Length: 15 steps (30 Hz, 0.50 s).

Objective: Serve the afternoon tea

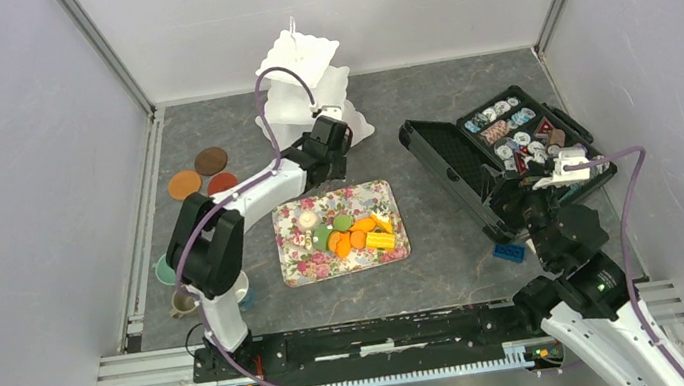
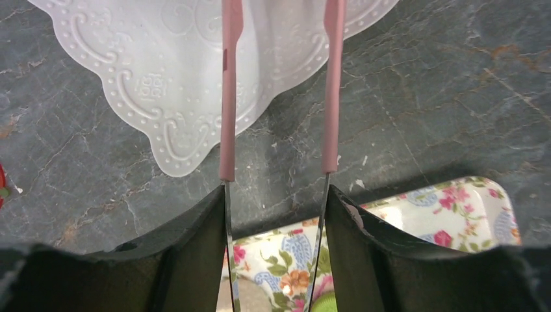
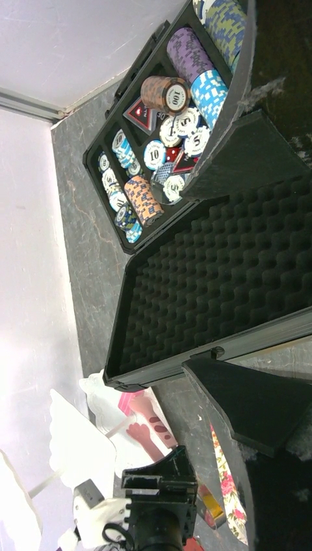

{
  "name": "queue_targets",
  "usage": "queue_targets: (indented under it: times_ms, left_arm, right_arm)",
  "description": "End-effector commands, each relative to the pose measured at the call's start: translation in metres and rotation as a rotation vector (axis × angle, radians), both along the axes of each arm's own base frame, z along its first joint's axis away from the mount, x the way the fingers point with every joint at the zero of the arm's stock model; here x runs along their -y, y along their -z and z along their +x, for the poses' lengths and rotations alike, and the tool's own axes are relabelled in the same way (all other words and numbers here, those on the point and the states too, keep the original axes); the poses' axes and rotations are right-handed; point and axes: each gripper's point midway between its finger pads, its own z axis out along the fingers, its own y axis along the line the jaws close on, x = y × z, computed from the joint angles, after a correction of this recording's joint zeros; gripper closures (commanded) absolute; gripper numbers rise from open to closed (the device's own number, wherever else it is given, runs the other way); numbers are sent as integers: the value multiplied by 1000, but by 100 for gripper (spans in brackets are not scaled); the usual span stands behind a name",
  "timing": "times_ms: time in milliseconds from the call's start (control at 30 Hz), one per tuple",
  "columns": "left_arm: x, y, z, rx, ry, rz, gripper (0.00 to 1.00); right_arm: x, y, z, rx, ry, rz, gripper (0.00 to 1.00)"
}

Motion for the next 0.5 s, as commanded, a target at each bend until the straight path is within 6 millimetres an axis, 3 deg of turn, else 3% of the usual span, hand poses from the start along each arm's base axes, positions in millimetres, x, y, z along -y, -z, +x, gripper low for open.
queue_targets:
  times_ms: [0,233,467]
  left_arm:
    - [12,-43,-8,60,-15,-115,40]
    - [11,-44,-41,-34,19,-156,39]
    - [4,-58,-110,-183,126,-258,40]
  right_arm:
    - [-3,-5,1,32,-13,26,2]
    - [-3,-4,1,30,-12,19,2]
    - [-5,-12,2,43,-19,18,2]
